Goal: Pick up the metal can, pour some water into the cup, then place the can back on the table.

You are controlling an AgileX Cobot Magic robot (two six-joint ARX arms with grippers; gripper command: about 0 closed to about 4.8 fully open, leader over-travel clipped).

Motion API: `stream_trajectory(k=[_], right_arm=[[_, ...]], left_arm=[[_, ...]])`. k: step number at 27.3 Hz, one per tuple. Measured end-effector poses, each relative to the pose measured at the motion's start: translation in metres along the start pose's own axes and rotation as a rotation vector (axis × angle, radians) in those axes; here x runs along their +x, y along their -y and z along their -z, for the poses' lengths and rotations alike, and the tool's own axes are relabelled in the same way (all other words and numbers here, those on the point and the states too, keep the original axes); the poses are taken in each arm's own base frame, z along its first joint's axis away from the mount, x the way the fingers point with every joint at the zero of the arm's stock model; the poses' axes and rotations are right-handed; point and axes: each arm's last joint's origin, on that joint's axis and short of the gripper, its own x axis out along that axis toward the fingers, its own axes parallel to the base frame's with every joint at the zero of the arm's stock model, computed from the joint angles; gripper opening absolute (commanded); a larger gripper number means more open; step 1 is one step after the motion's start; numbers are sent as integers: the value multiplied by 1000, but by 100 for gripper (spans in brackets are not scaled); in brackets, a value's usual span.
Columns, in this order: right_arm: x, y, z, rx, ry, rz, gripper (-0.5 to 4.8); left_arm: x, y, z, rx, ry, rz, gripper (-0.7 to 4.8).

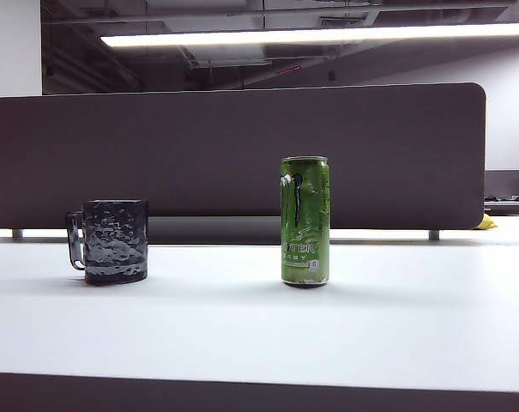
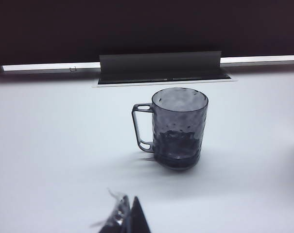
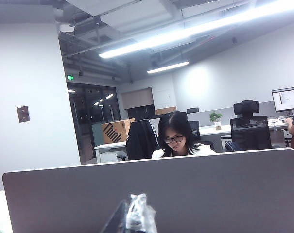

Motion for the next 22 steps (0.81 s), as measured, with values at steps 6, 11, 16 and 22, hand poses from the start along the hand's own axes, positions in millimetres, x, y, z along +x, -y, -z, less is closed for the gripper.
stream_trajectory(k=[6,11,16,22], right_arm=[[-5,8,2,-89,-38,61,-5],[-22,29,19,-190,-118,126,-5],[-38,60,95,-197,-386,201,-5],[-60,76,149,-162,-469,254,-5]], left_arm=[[0,0,0,0,0,0,-5],[0,0,0,0,0,2,-5],[0,1,0,0,1,17,-5],[0,1,0,0,2,16,-5]])
